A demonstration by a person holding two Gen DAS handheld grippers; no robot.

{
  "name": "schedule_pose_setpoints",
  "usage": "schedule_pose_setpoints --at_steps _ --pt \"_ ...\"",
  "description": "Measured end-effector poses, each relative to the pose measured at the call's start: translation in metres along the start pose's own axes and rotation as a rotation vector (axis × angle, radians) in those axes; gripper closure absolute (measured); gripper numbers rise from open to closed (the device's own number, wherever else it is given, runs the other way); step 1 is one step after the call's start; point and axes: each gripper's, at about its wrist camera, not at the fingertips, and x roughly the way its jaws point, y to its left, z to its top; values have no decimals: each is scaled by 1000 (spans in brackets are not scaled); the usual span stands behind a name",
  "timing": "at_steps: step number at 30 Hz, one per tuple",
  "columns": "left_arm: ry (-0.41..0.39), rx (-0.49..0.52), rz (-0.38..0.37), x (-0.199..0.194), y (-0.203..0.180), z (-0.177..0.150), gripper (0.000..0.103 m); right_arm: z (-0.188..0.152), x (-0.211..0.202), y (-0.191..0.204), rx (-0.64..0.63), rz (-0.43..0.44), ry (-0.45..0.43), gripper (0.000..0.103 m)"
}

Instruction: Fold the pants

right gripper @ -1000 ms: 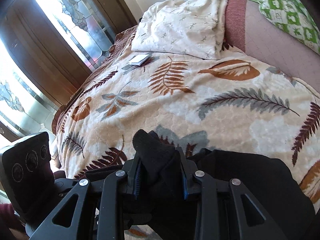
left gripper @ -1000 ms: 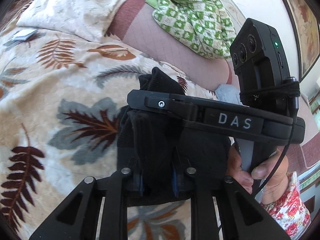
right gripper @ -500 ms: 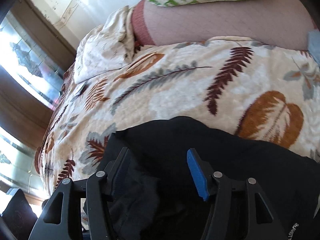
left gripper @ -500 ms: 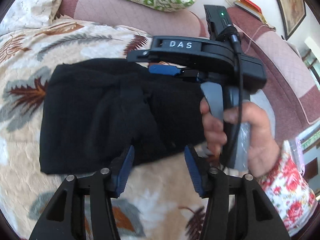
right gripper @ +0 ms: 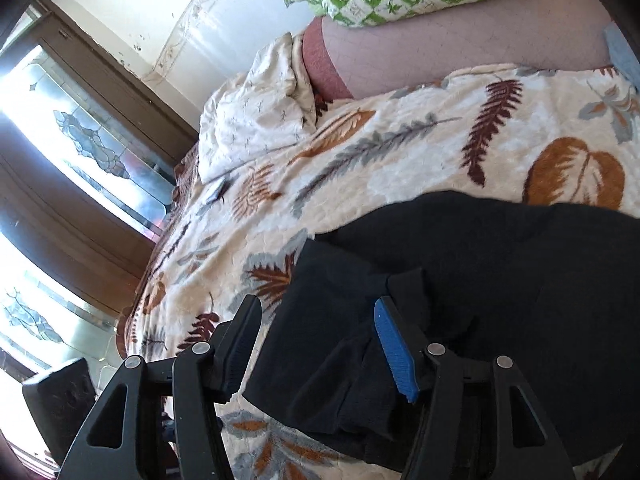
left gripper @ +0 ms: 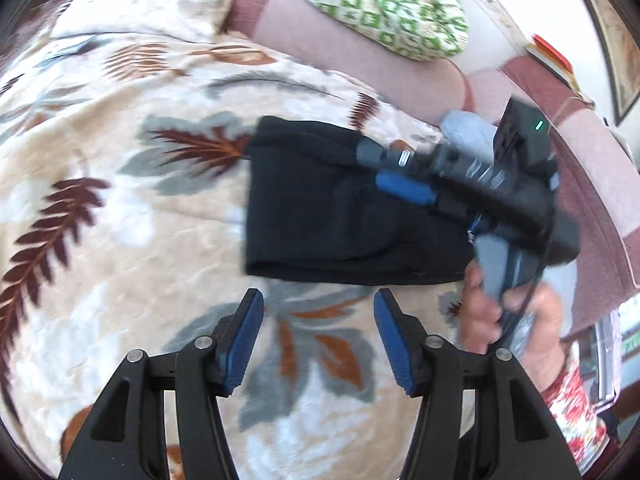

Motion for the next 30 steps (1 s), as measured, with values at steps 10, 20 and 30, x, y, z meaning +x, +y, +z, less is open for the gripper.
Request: schedule_pose_setpoints --at_steps 10,20,30 --pt "-16 79 195 -10 -8 -6 42 -39 -37 -5 -82 -279 -187 30" --pt "-21 318 445 10 -66 -13 39 -101 -97 -66 48 -396 -312 26" --pt "-14 420 471 23 -101 -19 39 -102 -108 -84 150 -343 -346 26"
